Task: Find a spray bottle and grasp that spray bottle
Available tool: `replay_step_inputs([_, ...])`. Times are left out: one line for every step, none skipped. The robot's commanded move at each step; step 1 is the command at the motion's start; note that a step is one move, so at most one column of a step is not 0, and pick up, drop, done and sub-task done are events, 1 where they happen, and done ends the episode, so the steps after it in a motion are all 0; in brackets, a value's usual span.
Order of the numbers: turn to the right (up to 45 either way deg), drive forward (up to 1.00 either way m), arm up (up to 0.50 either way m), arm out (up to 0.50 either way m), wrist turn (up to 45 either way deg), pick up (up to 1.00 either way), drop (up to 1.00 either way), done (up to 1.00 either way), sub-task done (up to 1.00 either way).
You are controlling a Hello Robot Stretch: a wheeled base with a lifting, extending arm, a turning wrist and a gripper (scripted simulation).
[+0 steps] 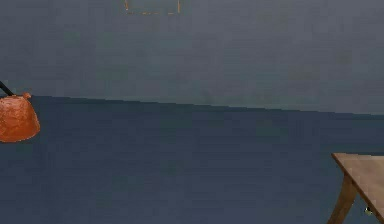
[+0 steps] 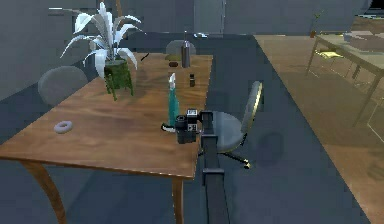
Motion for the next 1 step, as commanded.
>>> replay_step_inputs([0.0, 0.0, 0.0, 0.0, 0.0, 0.0, 0.0, 1.0, 0.0])
